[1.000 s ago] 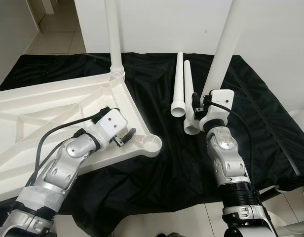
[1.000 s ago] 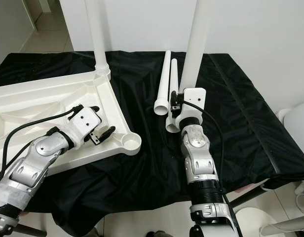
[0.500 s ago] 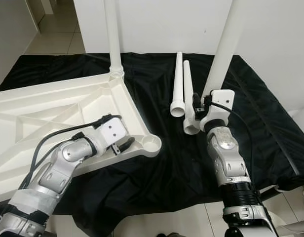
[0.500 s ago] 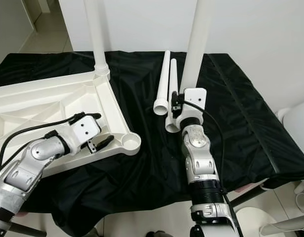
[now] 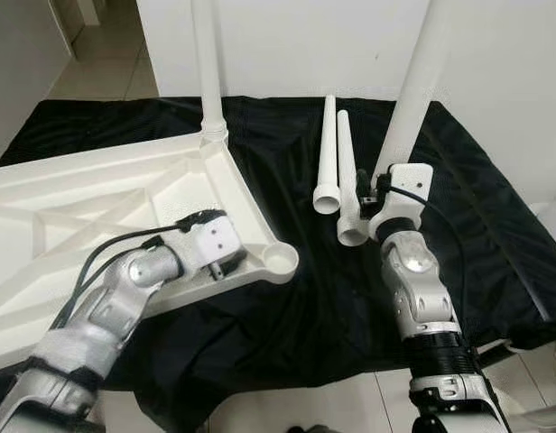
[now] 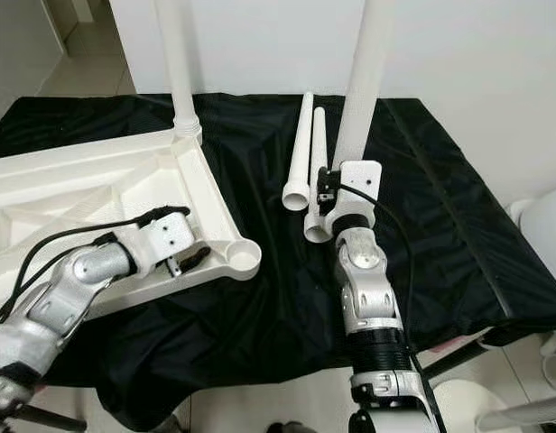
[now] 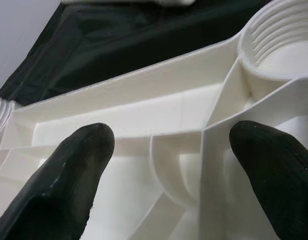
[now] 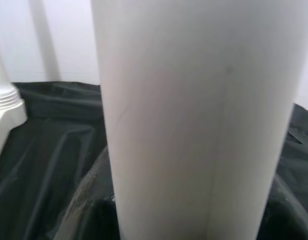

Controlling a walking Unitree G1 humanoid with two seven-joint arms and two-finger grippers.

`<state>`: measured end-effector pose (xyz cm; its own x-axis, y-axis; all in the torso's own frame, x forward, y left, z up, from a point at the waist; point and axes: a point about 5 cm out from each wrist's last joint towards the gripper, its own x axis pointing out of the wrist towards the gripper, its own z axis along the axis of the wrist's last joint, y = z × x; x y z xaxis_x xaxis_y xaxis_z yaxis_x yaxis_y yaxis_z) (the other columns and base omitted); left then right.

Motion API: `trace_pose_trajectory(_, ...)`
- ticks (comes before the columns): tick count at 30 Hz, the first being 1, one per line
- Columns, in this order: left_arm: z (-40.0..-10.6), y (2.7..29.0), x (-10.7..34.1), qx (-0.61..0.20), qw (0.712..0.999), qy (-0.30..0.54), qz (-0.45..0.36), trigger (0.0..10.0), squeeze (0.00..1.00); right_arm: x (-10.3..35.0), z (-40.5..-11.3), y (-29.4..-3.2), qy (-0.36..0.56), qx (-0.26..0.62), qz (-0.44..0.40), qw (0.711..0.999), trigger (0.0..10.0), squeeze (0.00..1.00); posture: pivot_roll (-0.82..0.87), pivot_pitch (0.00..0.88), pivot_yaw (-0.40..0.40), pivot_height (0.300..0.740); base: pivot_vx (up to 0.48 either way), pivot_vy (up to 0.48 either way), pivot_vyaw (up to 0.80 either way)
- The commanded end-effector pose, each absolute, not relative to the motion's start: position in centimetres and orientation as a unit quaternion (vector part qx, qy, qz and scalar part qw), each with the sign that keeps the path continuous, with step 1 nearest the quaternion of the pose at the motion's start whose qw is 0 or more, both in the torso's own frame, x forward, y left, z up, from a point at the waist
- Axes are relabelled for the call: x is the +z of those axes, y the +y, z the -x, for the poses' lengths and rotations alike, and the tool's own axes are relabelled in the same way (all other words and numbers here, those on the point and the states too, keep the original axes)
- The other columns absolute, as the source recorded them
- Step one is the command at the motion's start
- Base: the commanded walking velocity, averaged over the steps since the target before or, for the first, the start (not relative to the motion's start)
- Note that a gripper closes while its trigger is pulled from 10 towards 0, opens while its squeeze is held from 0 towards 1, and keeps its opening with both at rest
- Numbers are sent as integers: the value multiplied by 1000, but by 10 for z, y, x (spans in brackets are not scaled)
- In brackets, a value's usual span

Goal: Building children table

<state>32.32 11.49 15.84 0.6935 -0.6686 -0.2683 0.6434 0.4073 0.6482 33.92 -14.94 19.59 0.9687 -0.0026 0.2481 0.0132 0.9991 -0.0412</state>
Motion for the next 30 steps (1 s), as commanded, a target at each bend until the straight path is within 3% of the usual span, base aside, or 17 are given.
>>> trace_pose_trajectory(1, -325, 103, 162, -382, 839, -42, -385, 10000, 0, 202, -340, -151, -134, -9, 22, 991, 10000, 0, 19, 99, -31, 740, 0, 0, 0)
trace_pose_trajectory(17, -321, 48, 163, -415, 832, -82, -358, 10000, 0, 202, -337, -139, -143, 23, 14, 989, 10000, 0, 22, 107, -25, 740, 0, 0, 0)
trace_pose_trajectory(22, -322, 53, 163, -410, 832, -83, -365, 10000, 0, 209, -334, -132, -167, 48, 5, 985, 10000, 0, 22, 107, -23, 740, 0, 0, 0)
trace_pose_trajectory(24, -327, 69, 171, -393, 846, -78, -351, 10000, 0, 215, -330, -125, -188, 74, -7, 979, 10000, 0, 26, 104, -22, 740, 0, 0, 0)
trace_pose_trajectory(30, -328, 81, 178, -389, 859, -76, -323, 10000, 0, 217, -328, -121, -196, 90, -12, 976, 10000, 0, 30, 101, -24, 740, 0, 0, 0)
